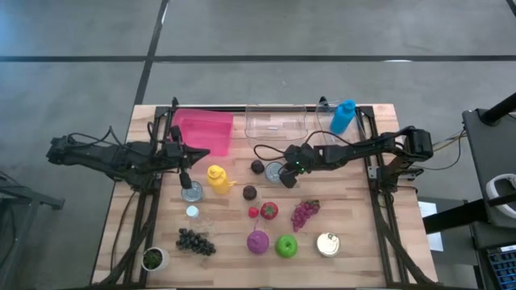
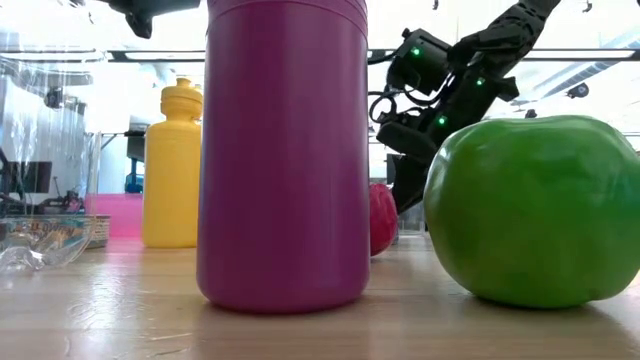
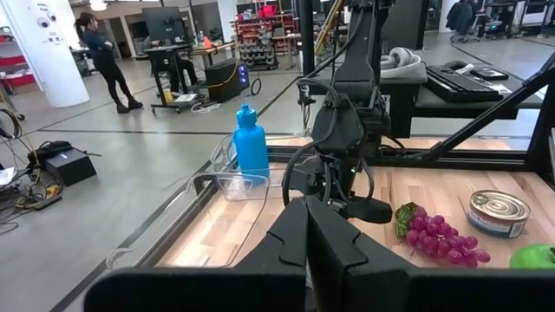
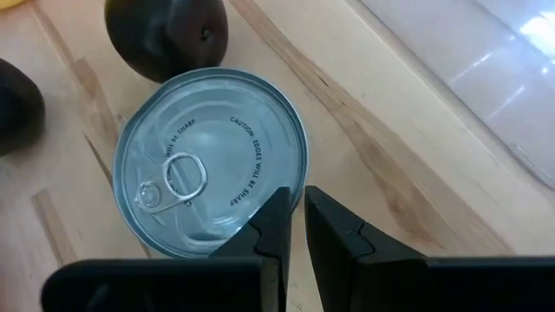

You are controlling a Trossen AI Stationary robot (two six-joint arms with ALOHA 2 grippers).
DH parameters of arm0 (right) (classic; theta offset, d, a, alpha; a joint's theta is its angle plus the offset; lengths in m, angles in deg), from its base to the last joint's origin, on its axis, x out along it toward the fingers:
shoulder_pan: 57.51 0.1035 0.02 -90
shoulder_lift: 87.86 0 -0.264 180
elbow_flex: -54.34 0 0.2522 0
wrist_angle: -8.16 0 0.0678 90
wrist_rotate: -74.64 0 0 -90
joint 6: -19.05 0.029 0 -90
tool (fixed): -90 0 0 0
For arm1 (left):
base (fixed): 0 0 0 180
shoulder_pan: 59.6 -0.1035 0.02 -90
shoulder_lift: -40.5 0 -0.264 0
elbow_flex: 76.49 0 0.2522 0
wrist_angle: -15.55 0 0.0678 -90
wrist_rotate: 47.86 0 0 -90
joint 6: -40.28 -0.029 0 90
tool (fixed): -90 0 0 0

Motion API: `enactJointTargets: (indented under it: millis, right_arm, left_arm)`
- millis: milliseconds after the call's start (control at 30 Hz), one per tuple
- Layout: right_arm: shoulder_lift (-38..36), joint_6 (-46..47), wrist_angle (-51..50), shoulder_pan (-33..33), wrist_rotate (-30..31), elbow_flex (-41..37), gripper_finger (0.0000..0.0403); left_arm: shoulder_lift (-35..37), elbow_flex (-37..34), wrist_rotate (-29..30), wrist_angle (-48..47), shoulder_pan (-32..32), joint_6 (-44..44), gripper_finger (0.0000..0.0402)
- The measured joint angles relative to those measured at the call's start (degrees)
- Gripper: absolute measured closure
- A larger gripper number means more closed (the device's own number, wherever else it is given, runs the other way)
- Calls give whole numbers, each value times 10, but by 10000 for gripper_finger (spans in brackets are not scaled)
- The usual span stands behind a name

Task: Pick & Place Food Item
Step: Put the dark blue tuna can into the left transparent bin

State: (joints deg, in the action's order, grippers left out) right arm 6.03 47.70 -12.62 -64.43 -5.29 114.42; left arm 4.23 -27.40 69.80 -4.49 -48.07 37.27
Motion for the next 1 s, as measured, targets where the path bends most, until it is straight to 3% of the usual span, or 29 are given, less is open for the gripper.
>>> enactJointTargets:
  millis: [1000]
  right_arm:
    - [0, 3, -12, 0, 2, -3, 372]
  left_arm:
    - [0, 0, 0, -5, 0, 0, 400]
